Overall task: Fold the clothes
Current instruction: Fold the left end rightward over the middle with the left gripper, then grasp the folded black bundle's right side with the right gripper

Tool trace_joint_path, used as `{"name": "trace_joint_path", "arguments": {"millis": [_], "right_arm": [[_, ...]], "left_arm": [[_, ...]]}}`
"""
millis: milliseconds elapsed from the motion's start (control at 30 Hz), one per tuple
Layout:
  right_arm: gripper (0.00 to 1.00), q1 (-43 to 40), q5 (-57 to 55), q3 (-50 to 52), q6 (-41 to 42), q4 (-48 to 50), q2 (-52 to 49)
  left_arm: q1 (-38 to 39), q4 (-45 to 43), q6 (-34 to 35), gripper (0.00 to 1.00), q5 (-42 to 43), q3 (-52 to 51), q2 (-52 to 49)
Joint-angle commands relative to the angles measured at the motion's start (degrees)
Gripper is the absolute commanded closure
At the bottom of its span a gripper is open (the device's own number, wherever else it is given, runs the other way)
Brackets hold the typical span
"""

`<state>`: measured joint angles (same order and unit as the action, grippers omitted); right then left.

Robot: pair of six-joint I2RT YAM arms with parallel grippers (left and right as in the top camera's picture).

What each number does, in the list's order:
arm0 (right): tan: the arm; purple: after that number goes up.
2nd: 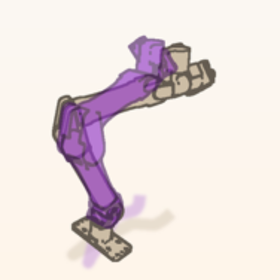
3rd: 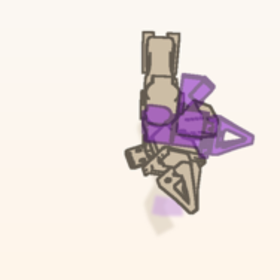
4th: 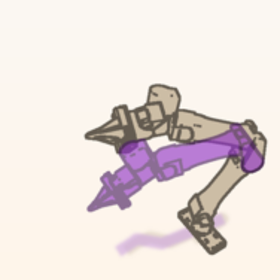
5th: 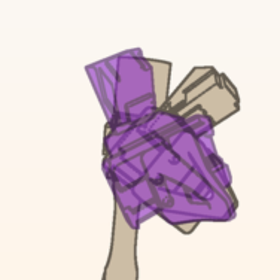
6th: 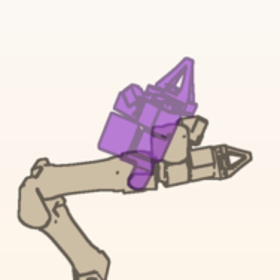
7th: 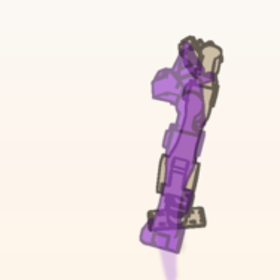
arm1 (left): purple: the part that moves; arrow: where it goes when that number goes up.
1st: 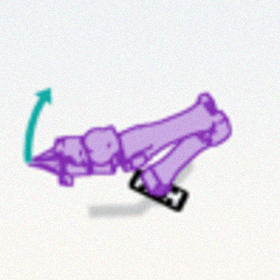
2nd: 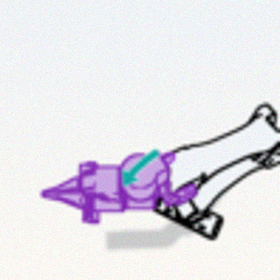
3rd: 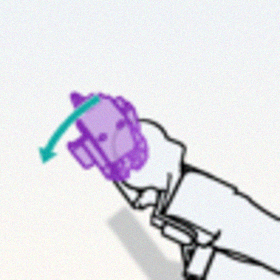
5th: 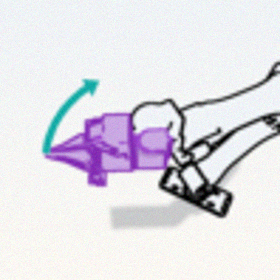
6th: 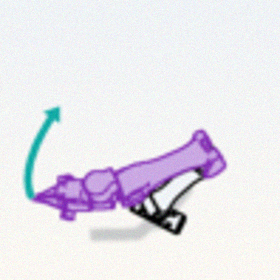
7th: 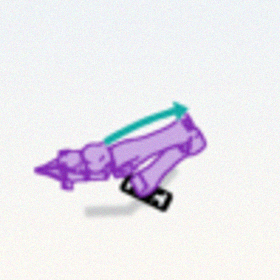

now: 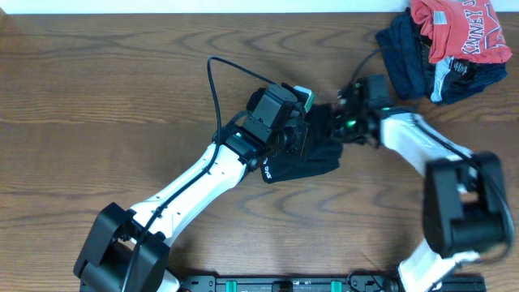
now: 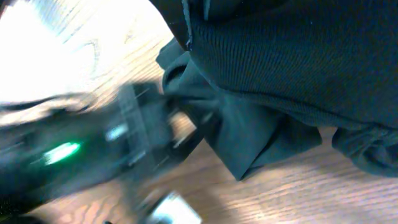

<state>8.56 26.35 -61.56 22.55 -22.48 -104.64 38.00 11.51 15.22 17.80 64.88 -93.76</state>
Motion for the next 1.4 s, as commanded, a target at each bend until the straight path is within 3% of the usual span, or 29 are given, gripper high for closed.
{"name": "trace_joint_path", "arguments": {"millis": [0, 133, 167, 267, 300, 567, 767, 867, 1000, 1067, 1200, 1367], "right_arm": [[0.99, -3.58, 1.16, -1.77, -0.48, -0.35, 10.93], [0.99, -7.91, 1.09, -1.77, -0.31, -2.23, 21.0], [0.99, -8.76, 1.05, -1.77, -0.33, -2.82, 23.02], [0.99, -10.71, 0.85, -1.77, -0.98, -4.68, 27.23], [0.99, -11.04, 0.81, -1.77, -1.33, -5.38, 28.11], [0.99, -11.17, -0.87, -1.73, -3.21, -9.31, 27.1], [0.91, -9.51, -0.87, -1.7, -7.69, -9.44, 21.55], [0.73, -7.19, -0.87, -1.7, -11.19, -8.46, 16.85], [0.38, -3.45, -1.55, -1.7, -13.68, -6.1, 9.46], [0.26, -1.81, -3.02, -1.7, -13.66, -4.9, 5.73], [0.11, -0.52, -3.37, -1.7, -13.62, -2.62, -0.52], [0.05, -0.35, -0.5, -1.7, -13.64, -0.13, -6.08]], "left_arm": [[0.07, -0.96, 0.37, 0.94, 0.09, 1.27, -0.13], [0.09, -2.03, 0.37, 0.94, 0.11, 1.27, -0.13], [0.09, -2.47, 0.37, 0.88, 0.11, 1.27, -0.13], [0.5, -4.7, 0.35, 0.13, 0.11, 1.27, -0.13], [0.83, -5.84, 0.35, 0.02, 0.11, 1.27, -0.13], [0.5, -6.58, 0.33, 0.02, 0.07, 1.27, 1.6], [-7.34, 0.15, 0.35, 0.02, -0.24, 1.29, 10.99], [-12.35, 5.77, 0.33, 0.02, -2.29, 1.29, 16.83], [-17.53, 13.49, 0.31, 0.02, -6.93, 1.27, 22.03], [-19.34, 17.14, 0.26, 0.02, -9.11, 1.27, 23.32], [-21.4, 21.99, -0.17, 0.02, -9.99, 1.25, 23.06], [-22.18, 23.89, -0.35, 0.02, -9.99, 0.87, 21.53]]}}
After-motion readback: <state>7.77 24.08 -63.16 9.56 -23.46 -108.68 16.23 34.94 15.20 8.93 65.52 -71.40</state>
